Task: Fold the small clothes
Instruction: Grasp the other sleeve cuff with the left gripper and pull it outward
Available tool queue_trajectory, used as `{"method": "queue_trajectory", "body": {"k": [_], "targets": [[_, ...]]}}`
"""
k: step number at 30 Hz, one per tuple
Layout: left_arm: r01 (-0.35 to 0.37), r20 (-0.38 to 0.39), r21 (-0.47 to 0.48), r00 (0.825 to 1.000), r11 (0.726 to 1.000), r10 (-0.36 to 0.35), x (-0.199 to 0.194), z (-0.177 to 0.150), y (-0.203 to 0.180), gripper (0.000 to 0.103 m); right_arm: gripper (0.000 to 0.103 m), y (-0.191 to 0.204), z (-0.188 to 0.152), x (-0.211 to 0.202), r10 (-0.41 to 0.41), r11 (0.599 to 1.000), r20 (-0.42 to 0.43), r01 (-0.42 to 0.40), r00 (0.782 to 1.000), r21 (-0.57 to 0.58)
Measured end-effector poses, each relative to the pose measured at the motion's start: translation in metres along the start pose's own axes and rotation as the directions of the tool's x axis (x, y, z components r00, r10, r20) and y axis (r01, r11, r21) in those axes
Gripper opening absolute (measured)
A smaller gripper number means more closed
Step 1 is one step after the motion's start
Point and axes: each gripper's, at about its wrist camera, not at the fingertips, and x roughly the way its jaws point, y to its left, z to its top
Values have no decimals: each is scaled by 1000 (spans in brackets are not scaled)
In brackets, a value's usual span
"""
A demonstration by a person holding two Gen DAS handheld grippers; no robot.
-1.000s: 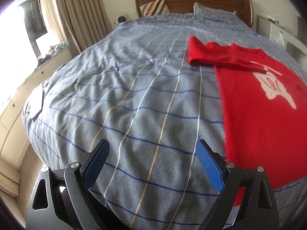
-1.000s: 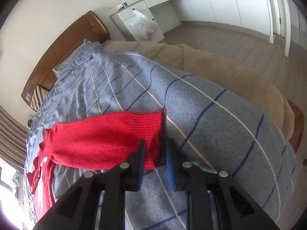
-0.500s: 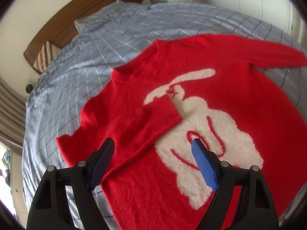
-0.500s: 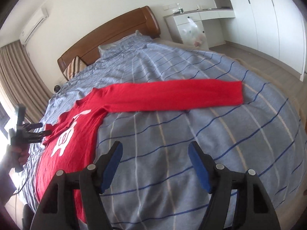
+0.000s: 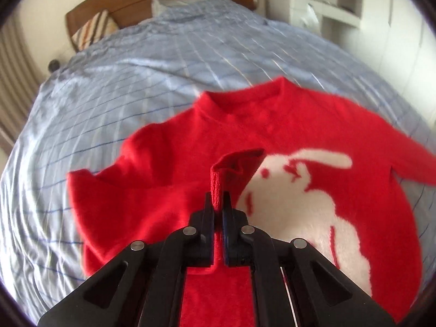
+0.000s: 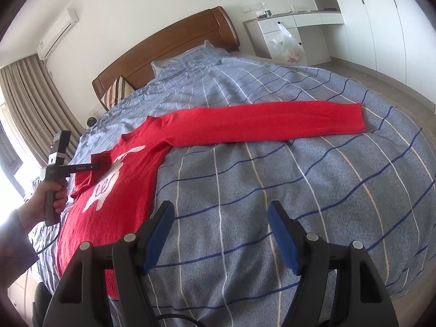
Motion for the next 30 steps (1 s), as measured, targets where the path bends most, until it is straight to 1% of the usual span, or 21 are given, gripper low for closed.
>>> {"method": "queue_trajectory", "body": {"k": [1, 2, 3, 4, 5, 6, 7, 8, 11, 12, 13, 14, 15, 17, 20, 22, 24, 25, 26, 28, 30], "targets": [[-2, 25, -93, 1000, 996, 4, -13, 1, 28, 3, 70, 0, 0, -1, -2, 1000, 7, 2, 1000, -2], [-12, 49, -194, 999, 981, 22, -28, -3, 60, 3, 70, 0, -1, -2, -3, 1000, 12, 3, 1000, -3], [-31, 67, -297, 996, 955, 53, -41, -10, 94, 3, 70, 1, -1, -3, -3, 1000, 16, 3, 1000, -2], [-55, 73, -396, 993, 916, 91, -54, -22, 129, 3, 70, 1, -2, -3, -3, 1000, 17, 3, 1000, -1], [-98, 64, -477, 987, 874, 145, -64, -36, 161, 3, 70, 1, -2, -3, -4, 1000, 16, 4, 1000, 1], [-158, 39, -534, 977, 830, 211, -72, -53, 189, 3, 70, 1, -2, -2, -3, 1000, 14, 3, 1000, 4], [-219, 3, -579, 963, 786, 270, -76, -69, 213, 3, 70, 1, -3, 0, -1, 1000, 11, 1, 1000, 9], [-267, -39, -615, 950, 742, 309, -78, -87, 234, 3, 70, 1, -3, 1, -1, 1000, 8, 1, 1000, 13], [-356, -128, -694, 917, 626, 379, -82, -139, 275, 3, 70, 5, -6, 5, -6, 1000, -4, 6, 1000, 11], [-358, -142, -717, 915, 598, 378, -80, -153, 284, 3, 70, 7, -7, 6, -9, 1000, -5, 9, 1000, 1], [-349, -152, -741, 920, 574, 362, -79, -166, 292, 3, 70, 10, -7, 7, -15, 1000, -7, 15, 1000, -13], [-342, -162, -760, 923, 552, 349, -77, -177, 298, 3, 70, 13, -8, 8, -21, 999, -11, 21, 1000, -30], [-335, -167, -774, 926, 537, 337, -74, -185, 301, 3, 70, 15, -9, 9, -25, 999, -13, 25, 1000, -41], [-325, -168, -786, 931, 525, 324, -68, -195, 305, 3, 70, 18, -10, 11, -30, 998, -18, 29, 999, -52], [-343, -176, -776, 924, 530, 340, -63, -201, 308, 3, 70, 18, -12, 14, -46, 998, -26, 45, 999, -52], [-339, -190, -787, 928, 515, 321, -59, -209, 314, 2, 70, 16, -12, 14, -56, 998, -26, 55, 998, -43], [-326, -188, -803, 933, 499, 308, -55, -216, 322, 3, 70, 13, -12, 13, -64, 998, -18, 64, 998, -27], [-323, -184, -802, 934, 502, 307, -54, -218, 323, 3, 70, 12, -12, 12, -70, 997, -14, 69, 997, -19], [-327, -183, -796, 932, 510, 313, -53, -218, 323, 3, 70, 10, -11, 11, -74, 997, -11, 73, 997, -11], [-351, -189, -769, 923, 534, 335, -50, -215, 319, 4, 70, 7, -11, 11, -78, 997, -10, 78, 997, 6], [-378, -190, -735, 912, 562, 364, -49, -212, 313, 7, 70, 5, -11, 10, -84, 996, -7, 84, 996, 14]]}}
